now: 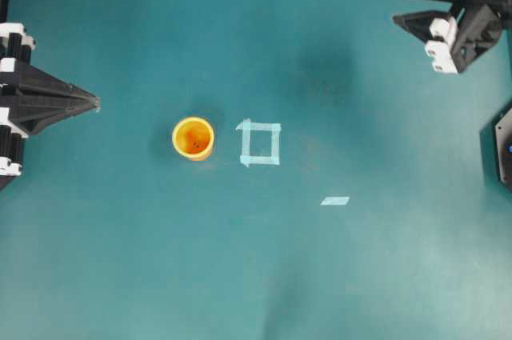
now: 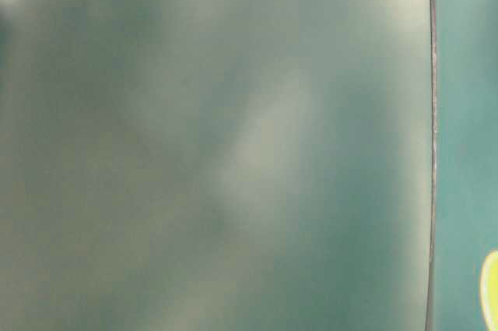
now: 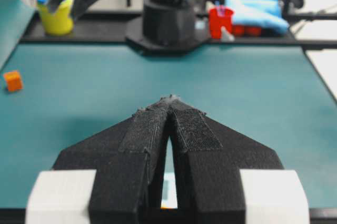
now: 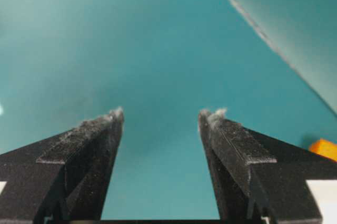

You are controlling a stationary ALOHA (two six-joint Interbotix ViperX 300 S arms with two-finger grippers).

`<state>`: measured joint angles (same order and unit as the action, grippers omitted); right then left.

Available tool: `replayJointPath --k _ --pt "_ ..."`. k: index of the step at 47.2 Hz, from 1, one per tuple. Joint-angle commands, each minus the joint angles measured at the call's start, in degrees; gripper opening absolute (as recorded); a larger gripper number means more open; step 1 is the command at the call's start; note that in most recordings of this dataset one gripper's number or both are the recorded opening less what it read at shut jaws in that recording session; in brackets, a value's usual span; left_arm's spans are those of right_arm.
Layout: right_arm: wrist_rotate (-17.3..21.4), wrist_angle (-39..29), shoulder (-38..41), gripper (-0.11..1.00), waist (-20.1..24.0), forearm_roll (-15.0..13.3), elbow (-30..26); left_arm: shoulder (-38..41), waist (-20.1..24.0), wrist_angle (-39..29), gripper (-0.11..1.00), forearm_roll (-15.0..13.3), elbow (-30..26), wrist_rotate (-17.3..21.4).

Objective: Move the block toward the cup with right arm.
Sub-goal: 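Move the right gripper up and right toward the orange cube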

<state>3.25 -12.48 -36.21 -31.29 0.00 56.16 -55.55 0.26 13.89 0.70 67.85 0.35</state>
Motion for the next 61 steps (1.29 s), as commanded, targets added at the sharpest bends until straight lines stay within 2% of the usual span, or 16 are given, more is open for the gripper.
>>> replayJointPath --k 1,22,33,46,61 --pt "0.09 0.44 1.49 0.62 -1.05 -0.09 -2.11 0.26 0.09 0.26 0.00 0.18 -1.58 -0.09" --pt "0.18 -0.26 13.45 0.62 -8.53 -0.09 -8.35 0.35 0.09 -1.05 0.00 0.18 -1.58 -0.09" --pt "0.26 -4.04 18.54 0.62 -11.60 -0.09 -11.25 0.26 0.09 -1.32 0.00 0.18 -1.58 -0.09" --pt "2.64 -5.62 22.06 0.62 -16.00 -0.44 -11.69 0.35 0.09 -1.32 0.00 0.18 -1.58 -0.09" --pt "2.90 -5.89 24.61 0.61 -18.54 -0.88 -11.78 0.35 0.09 -1.23 0.00 0.18 -1.58 -0.09"
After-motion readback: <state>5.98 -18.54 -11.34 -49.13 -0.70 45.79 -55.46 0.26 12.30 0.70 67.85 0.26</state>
